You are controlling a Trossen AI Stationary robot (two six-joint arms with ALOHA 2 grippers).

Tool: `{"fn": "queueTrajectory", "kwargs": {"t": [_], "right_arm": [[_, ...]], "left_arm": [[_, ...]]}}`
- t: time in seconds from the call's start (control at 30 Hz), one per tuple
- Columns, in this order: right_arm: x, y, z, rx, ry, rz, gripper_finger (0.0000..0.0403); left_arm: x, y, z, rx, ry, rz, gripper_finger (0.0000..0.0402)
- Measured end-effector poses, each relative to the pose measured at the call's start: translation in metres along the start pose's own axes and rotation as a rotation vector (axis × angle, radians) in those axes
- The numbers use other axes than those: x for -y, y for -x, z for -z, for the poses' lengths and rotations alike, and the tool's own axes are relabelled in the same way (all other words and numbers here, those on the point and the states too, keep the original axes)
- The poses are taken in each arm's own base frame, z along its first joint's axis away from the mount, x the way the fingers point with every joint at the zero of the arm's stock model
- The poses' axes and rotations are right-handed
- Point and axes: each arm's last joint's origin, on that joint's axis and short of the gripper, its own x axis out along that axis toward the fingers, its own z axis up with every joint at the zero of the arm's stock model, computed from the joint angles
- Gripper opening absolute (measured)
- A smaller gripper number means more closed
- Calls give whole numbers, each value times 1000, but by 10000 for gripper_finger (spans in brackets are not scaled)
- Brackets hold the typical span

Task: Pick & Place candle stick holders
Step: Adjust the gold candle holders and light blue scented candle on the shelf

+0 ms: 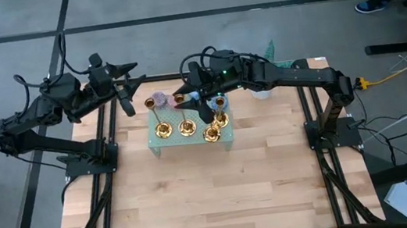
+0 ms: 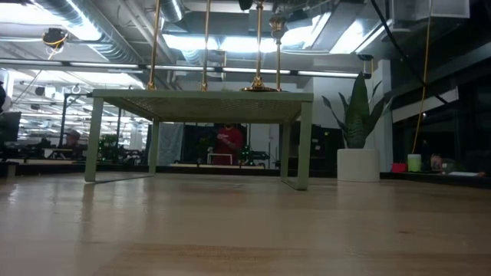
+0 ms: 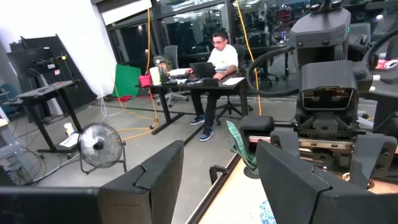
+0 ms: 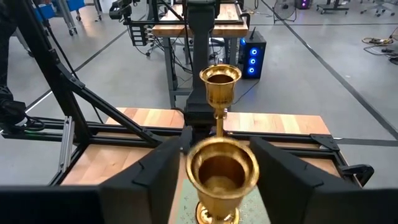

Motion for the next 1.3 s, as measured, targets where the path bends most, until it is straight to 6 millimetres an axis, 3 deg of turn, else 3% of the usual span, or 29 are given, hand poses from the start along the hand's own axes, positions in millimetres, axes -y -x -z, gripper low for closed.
{"fn": "queueTrajectory", "kwargs": {"t": [0.27,0.63,1.0,1.13,1.3], "right_arm": [[0,0,2,-16,-5,1,248],[9,17,-1,-50,-25,15,256],[30,61,-38,-10,-7,-34,255],[50,78,-43,-25,11,26,229],[86,98,-38,-25,-8,32,134]], "left_arm": [[0,0,0,0,0,0,200],[0,0,0,0,0,0,200],[0,0,0,4,3,-1,200],[0,0,0,4,3,-1,200],[0,0,0,4,2,-1,200]]}}
